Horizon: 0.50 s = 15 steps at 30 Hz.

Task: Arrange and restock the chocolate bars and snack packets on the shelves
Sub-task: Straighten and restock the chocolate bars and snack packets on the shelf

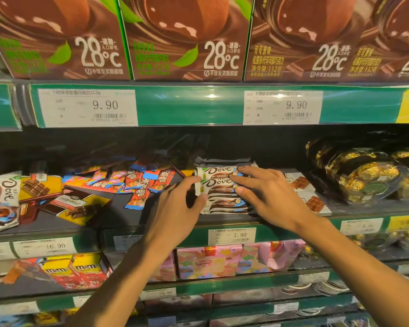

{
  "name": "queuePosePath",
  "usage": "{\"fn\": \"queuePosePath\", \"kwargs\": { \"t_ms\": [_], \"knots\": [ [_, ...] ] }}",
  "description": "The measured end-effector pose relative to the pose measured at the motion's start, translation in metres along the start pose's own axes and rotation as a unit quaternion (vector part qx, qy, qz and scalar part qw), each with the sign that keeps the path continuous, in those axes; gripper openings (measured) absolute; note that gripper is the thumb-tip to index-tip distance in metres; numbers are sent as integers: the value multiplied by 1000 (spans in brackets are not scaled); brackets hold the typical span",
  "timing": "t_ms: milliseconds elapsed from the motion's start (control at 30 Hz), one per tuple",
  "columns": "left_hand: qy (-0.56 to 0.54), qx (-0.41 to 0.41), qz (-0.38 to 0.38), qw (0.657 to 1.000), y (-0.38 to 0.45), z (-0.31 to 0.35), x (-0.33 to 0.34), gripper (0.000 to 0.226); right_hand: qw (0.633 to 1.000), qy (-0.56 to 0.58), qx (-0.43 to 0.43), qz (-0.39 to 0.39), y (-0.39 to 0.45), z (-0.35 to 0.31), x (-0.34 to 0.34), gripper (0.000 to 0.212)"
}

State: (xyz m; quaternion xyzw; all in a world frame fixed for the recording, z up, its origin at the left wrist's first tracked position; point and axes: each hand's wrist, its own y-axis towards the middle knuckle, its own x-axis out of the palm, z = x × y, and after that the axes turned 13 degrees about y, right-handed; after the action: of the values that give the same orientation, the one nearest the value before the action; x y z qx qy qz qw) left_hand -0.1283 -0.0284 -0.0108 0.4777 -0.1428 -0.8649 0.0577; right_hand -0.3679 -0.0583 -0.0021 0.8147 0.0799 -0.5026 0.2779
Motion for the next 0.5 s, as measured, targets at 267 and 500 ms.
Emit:
{"fn": "queuePosePath", "kwargs": {
  "t_ms": [267, 500],
  "knots": [
    [6, 9, 0, 1000, 0, -4, 2, 52, 1000, 8, 16, 18, -2, -2, 2, 45],
    [7, 24, 17, 1000, -6, -6, -6, 49, 999, 2, 10, 45, -1, -16, -3, 51]
  ]
}}
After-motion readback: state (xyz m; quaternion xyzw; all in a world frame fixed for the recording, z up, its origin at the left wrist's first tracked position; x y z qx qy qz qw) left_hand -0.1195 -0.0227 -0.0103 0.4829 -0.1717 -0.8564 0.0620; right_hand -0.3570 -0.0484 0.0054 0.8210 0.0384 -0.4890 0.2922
